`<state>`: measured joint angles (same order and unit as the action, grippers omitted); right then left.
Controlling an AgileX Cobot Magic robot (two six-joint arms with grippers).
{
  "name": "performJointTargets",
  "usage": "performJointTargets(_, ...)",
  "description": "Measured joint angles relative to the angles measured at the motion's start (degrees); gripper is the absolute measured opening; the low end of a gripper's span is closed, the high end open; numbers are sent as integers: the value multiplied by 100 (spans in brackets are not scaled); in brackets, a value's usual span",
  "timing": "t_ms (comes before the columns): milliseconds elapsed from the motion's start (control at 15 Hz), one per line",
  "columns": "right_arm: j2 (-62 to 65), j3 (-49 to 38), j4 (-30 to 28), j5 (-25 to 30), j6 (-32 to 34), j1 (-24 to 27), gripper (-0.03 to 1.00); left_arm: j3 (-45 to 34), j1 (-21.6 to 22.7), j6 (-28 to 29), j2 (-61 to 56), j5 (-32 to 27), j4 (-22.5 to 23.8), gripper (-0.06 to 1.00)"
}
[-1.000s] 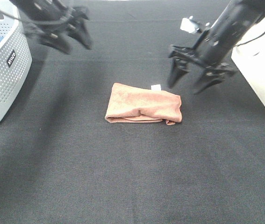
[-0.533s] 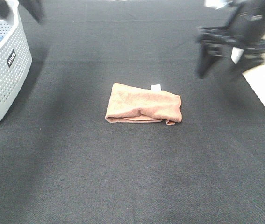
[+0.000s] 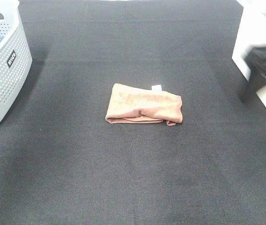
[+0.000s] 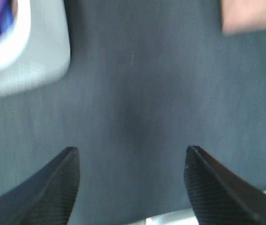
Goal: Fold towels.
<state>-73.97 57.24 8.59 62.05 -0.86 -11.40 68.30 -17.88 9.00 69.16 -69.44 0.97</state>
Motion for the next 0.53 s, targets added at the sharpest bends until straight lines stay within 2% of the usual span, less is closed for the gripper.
performJointTargets(67,613,-539,0,-23,0,0,68,-751,0,0,-659,80,0,62)
performJointTargets(200,1369,-1146,-6,-52,0,0,68,-1765,0,-6,-1696,281,0,62)
performJointTargets(333,2257,-1696,-23,-63,0,0,68,-2561,0,-126,-2636,321,0,62)
performJointTargets(533,3581,-2286,-149,-57,-74,0,68,-3352,0,-235,-4097,309,0,62)
